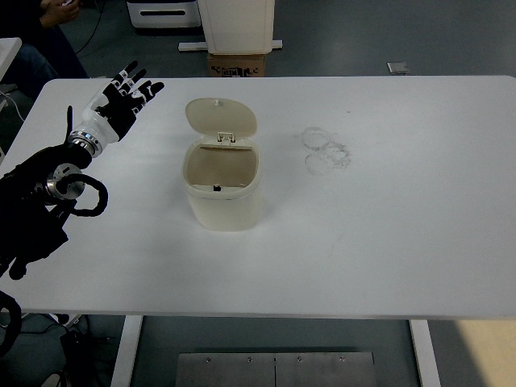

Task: Open trash can

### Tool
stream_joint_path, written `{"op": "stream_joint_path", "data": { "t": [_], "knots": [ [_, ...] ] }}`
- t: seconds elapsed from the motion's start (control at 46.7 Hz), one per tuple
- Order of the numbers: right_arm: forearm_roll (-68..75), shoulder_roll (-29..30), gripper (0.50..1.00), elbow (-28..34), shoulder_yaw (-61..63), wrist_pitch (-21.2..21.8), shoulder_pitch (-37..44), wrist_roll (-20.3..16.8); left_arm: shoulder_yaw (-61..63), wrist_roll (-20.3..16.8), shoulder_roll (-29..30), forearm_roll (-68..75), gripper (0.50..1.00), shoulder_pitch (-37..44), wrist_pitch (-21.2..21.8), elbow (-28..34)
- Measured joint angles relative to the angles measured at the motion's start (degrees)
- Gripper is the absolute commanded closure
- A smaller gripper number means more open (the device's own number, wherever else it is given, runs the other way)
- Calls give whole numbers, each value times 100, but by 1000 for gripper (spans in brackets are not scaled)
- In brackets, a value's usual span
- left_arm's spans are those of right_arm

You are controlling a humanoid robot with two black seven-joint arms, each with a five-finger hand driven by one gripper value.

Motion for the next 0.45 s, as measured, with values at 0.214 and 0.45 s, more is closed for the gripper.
{"op": "stream_joint_path", "data": {
  "t": [0.214, 0.45],
  "knots": [
    [0, 0, 509, 0, 0, 0, 1, 1, -126, -3, 13, -52, 500, -76, 15, 82],
    [-22, 0, 509, 52, 0, 36, 1, -3, -127, -3, 6, -52, 500, -76, 29, 86]
  ]
}}
